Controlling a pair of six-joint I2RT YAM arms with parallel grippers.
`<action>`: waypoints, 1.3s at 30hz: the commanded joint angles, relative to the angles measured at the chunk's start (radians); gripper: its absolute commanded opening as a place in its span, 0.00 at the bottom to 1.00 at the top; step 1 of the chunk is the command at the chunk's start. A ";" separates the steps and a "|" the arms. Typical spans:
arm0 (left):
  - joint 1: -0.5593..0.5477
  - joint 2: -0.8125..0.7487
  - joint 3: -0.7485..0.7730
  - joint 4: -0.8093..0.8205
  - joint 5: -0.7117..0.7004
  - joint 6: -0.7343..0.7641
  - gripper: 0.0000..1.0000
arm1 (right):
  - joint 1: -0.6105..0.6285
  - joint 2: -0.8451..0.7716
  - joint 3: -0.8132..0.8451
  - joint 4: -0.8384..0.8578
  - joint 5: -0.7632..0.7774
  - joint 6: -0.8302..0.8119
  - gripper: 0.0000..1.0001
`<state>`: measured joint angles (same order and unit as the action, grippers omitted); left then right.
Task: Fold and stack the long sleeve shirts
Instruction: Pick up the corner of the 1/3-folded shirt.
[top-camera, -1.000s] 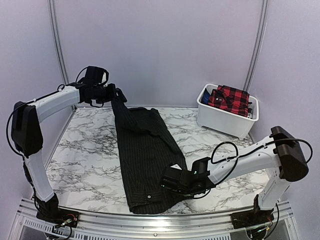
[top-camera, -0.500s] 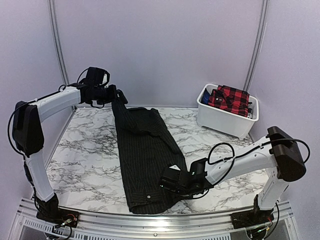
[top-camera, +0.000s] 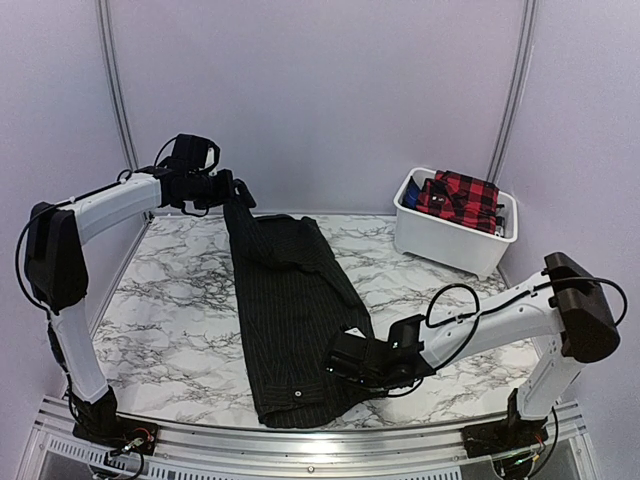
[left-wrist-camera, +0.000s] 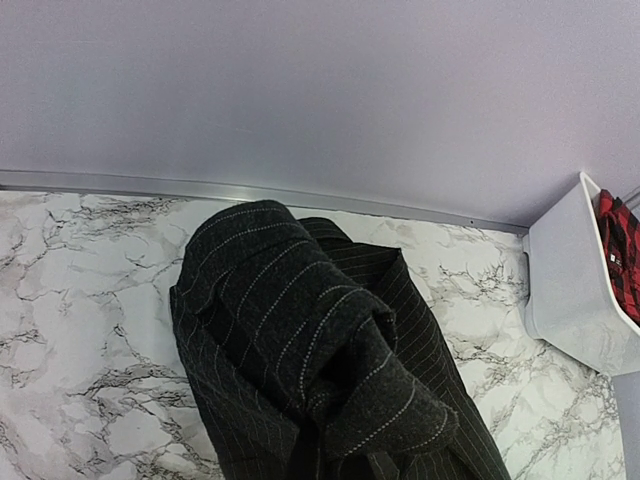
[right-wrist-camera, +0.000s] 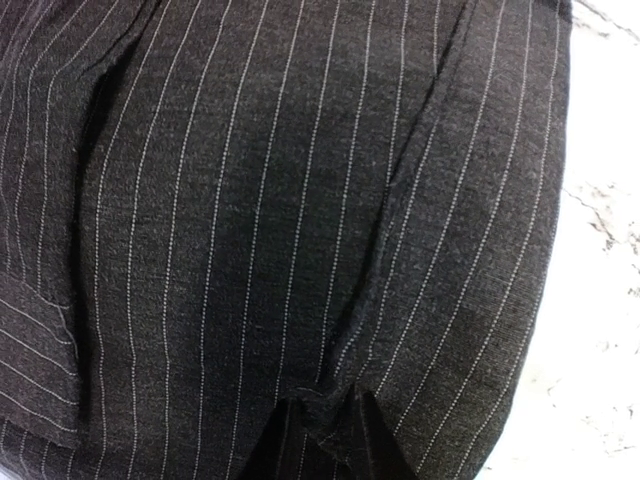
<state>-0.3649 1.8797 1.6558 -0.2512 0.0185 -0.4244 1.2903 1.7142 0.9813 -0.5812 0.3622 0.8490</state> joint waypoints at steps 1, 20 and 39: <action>-0.002 0.021 0.033 0.010 0.010 -0.002 0.00 | -0.008 -0.039 -0.005 -0.010 0.018 0.028 0.12; -0.002 0.054 0.167 0.009 -0.011 0.015 0.00 | 0.027 -0.086 0.063 -0.040 0.009 -0.045 0.00; 0.048 0.042 0.307 0.009 -0.105 0.062 0.00 | 0.053 -0.181 0.054 0.124 -0.265 -0.179 0.00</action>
<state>-0.3382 1.9427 1.9442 -0.2516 -0.0605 -0.3843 1.3304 1.5200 1.0187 -0.5091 0.1650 0.6937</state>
